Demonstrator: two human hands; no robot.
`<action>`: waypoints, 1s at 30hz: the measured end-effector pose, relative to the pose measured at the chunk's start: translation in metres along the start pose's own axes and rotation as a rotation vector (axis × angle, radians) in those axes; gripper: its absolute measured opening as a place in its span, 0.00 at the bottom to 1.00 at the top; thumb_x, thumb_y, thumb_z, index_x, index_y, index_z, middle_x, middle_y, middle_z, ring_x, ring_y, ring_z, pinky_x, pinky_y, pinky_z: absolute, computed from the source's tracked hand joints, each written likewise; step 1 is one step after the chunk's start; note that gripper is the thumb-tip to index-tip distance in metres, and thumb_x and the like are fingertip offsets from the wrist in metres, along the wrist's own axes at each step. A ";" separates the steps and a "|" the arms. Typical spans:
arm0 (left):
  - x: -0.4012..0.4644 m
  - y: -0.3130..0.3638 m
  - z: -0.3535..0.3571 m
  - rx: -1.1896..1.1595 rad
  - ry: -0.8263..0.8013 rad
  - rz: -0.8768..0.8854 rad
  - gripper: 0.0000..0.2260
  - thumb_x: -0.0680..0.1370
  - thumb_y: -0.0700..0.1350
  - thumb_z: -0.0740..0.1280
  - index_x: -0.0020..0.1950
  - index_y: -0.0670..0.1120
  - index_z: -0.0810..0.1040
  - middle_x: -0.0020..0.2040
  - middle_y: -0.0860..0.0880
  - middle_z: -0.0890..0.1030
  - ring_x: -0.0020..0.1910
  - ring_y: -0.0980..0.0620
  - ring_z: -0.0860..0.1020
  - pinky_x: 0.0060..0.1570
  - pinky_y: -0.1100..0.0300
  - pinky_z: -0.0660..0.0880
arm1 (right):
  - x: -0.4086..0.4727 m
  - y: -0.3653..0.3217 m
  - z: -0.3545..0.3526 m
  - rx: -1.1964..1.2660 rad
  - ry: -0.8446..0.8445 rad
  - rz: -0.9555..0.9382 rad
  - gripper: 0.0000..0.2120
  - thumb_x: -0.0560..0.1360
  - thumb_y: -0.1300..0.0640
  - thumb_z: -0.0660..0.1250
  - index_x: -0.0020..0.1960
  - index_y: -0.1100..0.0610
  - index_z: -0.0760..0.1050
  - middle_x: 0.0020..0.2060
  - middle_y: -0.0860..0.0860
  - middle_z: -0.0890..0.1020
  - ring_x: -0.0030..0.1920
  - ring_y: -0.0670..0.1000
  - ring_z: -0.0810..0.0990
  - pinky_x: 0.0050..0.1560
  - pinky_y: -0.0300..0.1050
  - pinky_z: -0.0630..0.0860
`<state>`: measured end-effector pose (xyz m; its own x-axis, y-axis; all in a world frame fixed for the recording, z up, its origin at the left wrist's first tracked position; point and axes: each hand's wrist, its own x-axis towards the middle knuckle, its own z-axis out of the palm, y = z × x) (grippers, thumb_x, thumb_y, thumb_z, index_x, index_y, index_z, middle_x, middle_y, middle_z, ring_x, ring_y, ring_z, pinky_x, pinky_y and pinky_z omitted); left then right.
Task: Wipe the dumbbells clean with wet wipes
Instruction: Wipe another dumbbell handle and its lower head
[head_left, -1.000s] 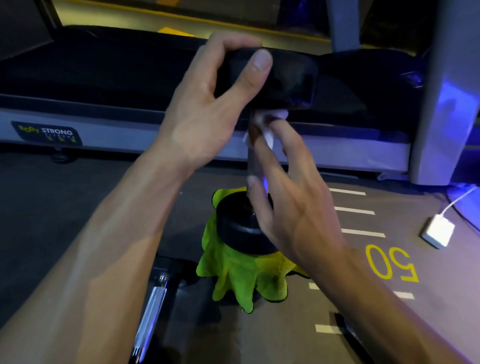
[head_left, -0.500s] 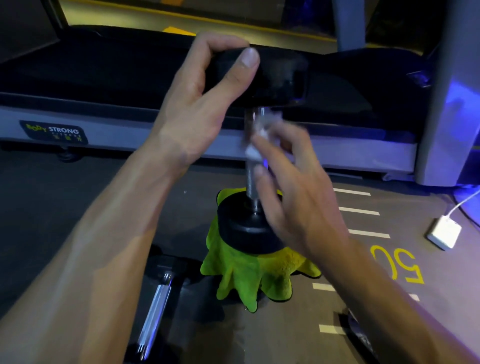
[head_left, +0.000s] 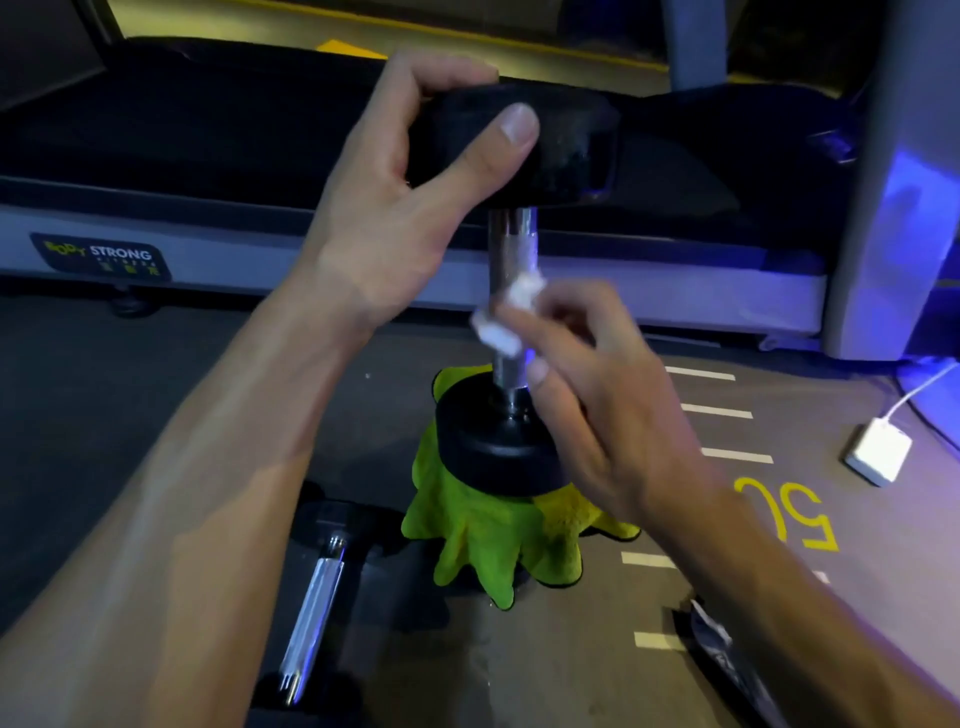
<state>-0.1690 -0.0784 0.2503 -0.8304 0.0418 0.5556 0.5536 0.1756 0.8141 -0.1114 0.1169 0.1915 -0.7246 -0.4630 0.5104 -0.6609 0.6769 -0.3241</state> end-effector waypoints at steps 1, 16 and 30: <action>0.000 -0.001 -0.001 -0.002 0.008 0.002 0.14 0.80 0.57 0.70 0.62 0.53 0.74 0.56 0.56 0.79 0.56 0.60 0.78 0.62 0.59 0.76 | -0.013 -0.001 0.002 0.009 -0.054 0.000 0.18 0.84 0.56 0.57 0.70 0.58 0.77 0.59 0.53 0.73 0.57 0.49 0.74 0.58 0.43 0.73; -0.002 0.002 -0.002 -0.029 -0.025 -0.006 0.14 0.80 0.56 0.71 0.62 0.54 0.75 0.55 0.57 0.79 0.55 0.60 0.78 0.60 0.59 0.76 | -0.029 -0.002 0.011 0.080 -0.006 0.061 0.16 0.86 0.56 0.56 0.55 0.57 0.82 0.53 0.49 0.79 0.53 0.51 0.78 0.55 0.49 0.75; -0.002 -0.001 -0.001 -0.088 0.000 -0.021 0.13 0.79 0.56 0.71 0.61 0.55 0.75 0.55 0.57 0.80 0.57 0.58 0.79 0.63 0.53 0.77 | -0.021 -0.008 0.016 0.092 0.104 0.091 0.10 0.83 0.61 0.61 0.59 0.59 0.80 0.56 0.50 0.77 0.58 0.49 0.77 0.61 0.39 0.73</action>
<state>-0.1677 -0.0795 0.2480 -0.8420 0.0388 0.5381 0.5393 0.0894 0.8374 -0.0945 0.1120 0.1704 -0.7614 -0.3371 0.5538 -0.6118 0.6562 -0.4417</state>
